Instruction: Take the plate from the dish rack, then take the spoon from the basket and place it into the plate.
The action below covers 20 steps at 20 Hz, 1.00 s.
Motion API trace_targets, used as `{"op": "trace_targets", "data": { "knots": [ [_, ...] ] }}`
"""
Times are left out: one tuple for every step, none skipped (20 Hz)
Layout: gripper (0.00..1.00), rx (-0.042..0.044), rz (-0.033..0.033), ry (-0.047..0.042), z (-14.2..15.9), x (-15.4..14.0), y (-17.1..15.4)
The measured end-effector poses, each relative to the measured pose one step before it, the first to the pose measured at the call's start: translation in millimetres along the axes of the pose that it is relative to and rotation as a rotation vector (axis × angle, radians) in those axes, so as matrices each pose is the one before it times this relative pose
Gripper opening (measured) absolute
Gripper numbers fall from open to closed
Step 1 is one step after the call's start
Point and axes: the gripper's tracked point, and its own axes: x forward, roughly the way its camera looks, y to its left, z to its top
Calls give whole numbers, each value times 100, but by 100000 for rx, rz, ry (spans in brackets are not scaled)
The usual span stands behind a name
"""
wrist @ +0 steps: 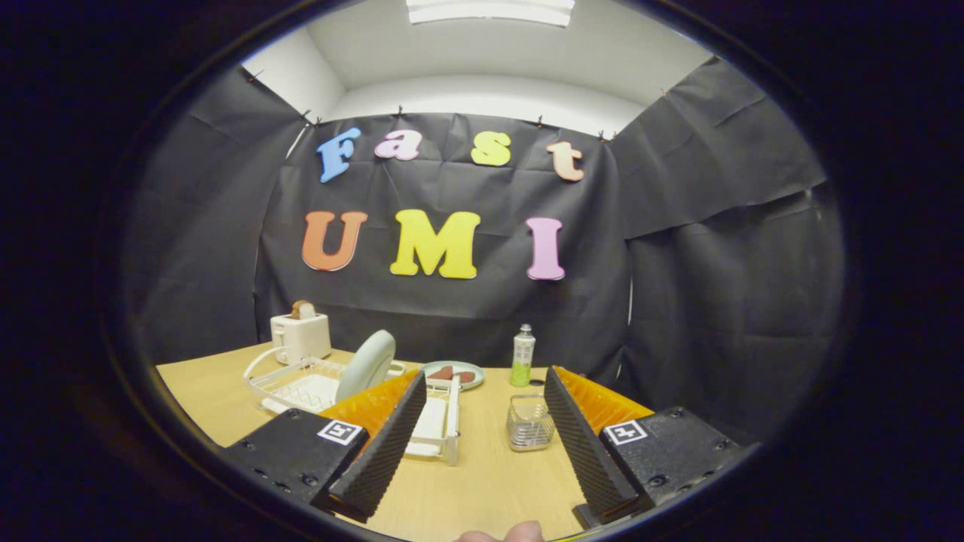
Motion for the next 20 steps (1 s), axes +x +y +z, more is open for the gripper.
{"op": "trace_targets", "data": {
  "knots": [
    [100,-885,2377,245,1309,987,853],
    [100,-1003,2275,663,1129,1063,791],
    [100,-535,2354,1305,852,1052,796],
    [100,-609,2566,2000,824,1138,952],
    [100,-419,2366,1966,789,1103,745],
    [100,-546,2100,2845,583,1180,843],
    [100,149,2521,2403,728,1183,762],
    [100,21,2295,3815,321,1317,933],
    [100,277,2284,3828,454,1223,839],
    [100,149,1643,3833,348,1430,655],
    [100,279,1042,4166,452,1353,482],
    [100,380,549,3608,377,1218,409],
    [100,1451,1531,5038,130,1330,580],
    [100,2288,1597,5148,22,1491,588],
    [100,374,938,5776,-75,1350,259],
    [100,904,160,5151,-175,1207,208],
    [100,1767,-1154,3736,85,1155,-67],
    [100,1279,-890,3225,40,1101,60],
    [100,411,-626,2571,-117,837,103],
    [100,-808,-1264,3612,-308,1157,42]
  ]
}}
